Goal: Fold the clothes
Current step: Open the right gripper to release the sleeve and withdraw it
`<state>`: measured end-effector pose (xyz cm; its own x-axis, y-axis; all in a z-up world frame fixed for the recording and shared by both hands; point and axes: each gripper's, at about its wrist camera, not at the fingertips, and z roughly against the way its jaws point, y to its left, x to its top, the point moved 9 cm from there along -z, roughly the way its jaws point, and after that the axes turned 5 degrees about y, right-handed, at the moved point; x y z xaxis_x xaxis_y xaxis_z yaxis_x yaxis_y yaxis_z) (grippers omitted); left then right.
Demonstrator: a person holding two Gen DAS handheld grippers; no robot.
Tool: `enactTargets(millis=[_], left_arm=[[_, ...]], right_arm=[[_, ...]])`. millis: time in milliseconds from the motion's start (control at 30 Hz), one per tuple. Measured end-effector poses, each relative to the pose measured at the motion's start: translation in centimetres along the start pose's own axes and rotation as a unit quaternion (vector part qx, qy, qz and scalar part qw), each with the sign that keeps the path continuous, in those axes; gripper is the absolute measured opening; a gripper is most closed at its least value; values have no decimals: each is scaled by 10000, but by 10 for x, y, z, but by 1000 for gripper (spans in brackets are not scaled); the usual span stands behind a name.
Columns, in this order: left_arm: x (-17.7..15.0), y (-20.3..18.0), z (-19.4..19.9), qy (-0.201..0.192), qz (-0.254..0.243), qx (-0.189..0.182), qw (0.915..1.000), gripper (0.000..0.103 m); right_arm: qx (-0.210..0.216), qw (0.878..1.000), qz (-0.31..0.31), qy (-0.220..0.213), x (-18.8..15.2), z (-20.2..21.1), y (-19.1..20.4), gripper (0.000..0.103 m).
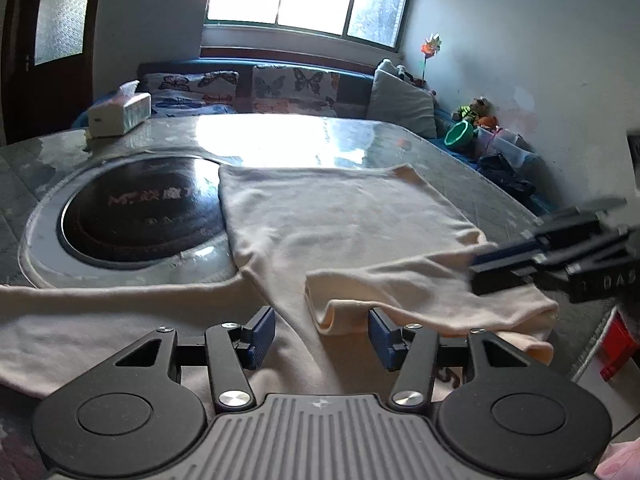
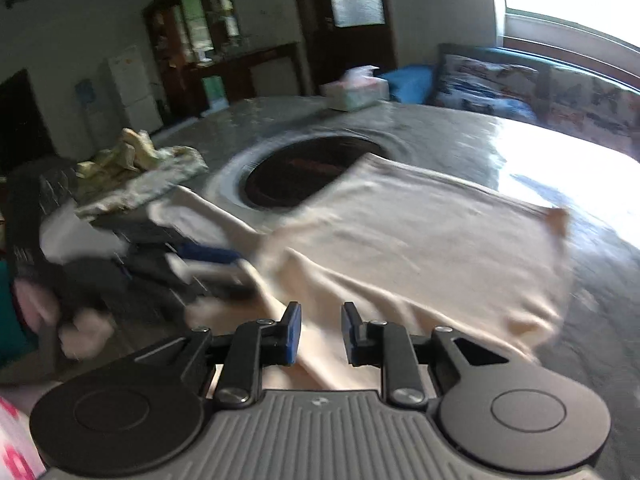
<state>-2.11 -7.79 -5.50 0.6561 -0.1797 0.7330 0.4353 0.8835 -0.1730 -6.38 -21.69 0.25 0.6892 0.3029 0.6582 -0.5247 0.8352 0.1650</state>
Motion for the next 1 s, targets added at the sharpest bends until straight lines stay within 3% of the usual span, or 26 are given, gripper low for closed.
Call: enactTargets(millis=[133,300,400,567,700,767,1000], left_arm=[[10,-9,-2,-59,-81,-175,9998,49],[19,-32,-9,-61,-318,-480,9983,42],[17,-41,-19,56,-416,-585,9974,35],[13,-41,-35,218,-319,-594,9975,35],[12,-31,-43,276,-203,-385,9987,32],[12,-24,-42,264,-74,-338,9991,25],[17,-23,-30,45,-145,-147,9998,25]], right_arm=[[-428,9977,-511,92,-29,14,-44,21],[-611,9944,-833,236,-54,17,-71,20],[-651,9955,-664,188,-48,22,-72,20],[-672,9968,-417,-70,-19,17,-74,20],[-691,9972,-298,-18,-9,-5,-77,20],[-735,9968,-301,68,-12,-14,-80,19],[-763,9971,38,49,-2,-15,-64,20]])
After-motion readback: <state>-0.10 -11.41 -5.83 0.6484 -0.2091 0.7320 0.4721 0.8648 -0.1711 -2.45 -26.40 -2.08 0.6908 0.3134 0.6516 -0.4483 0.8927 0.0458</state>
